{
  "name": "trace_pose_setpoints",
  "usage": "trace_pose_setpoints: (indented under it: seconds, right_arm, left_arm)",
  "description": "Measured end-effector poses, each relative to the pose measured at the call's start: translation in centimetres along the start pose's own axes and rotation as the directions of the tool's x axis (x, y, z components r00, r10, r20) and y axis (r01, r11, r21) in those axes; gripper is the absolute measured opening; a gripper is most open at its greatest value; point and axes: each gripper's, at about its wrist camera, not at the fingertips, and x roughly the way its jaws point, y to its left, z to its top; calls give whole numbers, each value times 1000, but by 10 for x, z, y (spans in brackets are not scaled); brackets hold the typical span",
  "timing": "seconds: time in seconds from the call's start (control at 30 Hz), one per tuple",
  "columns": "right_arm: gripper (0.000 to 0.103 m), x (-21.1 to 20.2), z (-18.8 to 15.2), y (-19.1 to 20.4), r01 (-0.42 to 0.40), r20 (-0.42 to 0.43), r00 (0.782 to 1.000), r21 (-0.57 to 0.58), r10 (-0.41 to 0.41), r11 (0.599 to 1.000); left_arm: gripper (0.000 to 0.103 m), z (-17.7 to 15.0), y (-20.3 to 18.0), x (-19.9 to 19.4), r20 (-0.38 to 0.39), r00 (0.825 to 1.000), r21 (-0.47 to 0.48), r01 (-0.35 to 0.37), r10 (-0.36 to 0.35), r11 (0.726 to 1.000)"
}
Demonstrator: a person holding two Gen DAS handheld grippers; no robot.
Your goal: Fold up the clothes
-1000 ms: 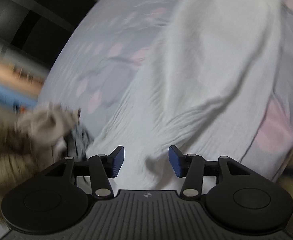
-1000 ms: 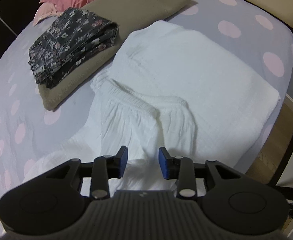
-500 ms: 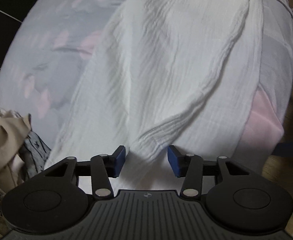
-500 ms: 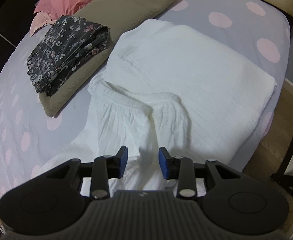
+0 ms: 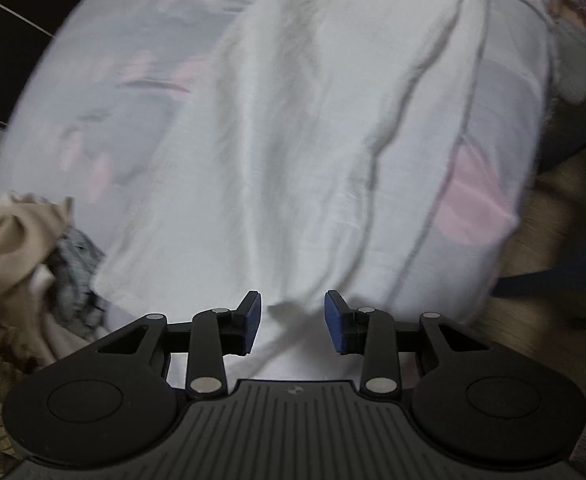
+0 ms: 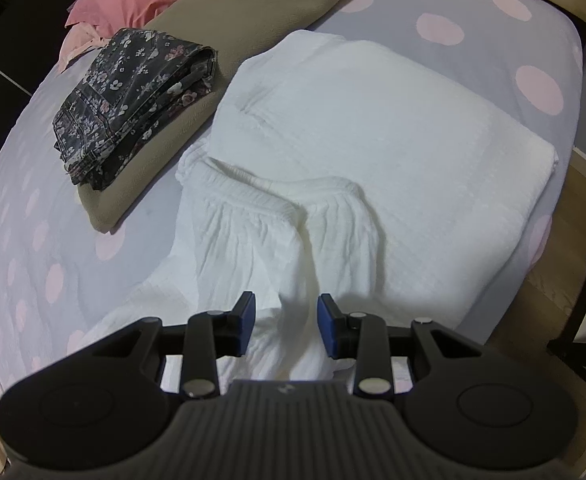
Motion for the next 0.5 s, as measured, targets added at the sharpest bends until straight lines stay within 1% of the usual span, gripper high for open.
trace_pose_setpoints:
  seconds: [0.13,0.3,0.37,0.4,0.47,0.5]
  right_arm:
    - [37,-1,0,-1,-7,0,1000,9,7,1000]
    - [37,1,-1,-5,-8,-5,1000,26,8,1000]
    - [37,5,0,-7,-9,-20,1000,45,10,999]
    - [37,6,0,-7,-13,-24,1000,51,14,999]
    - [37,8,0,-6,-26,-26,999,56,27,998]
    - [37,8,1,-4,-32,-24,999,53,33,998]
  left_arm:
    - [33,5,-9,15,-41,998,76,-45,48,996]
    - [33,6,-15,24,-71,994,118,-69,78,991]
    - [23,6,-18,24,-79,993,119,-78,87,990]
    - [20,6,-19,21,-81,993,113,-79,89,990]
    - [8,4,-20,16,-86,992,94,-82,90,992]
    - [6,4,-18,15,-90,992,84,-86,93,993]
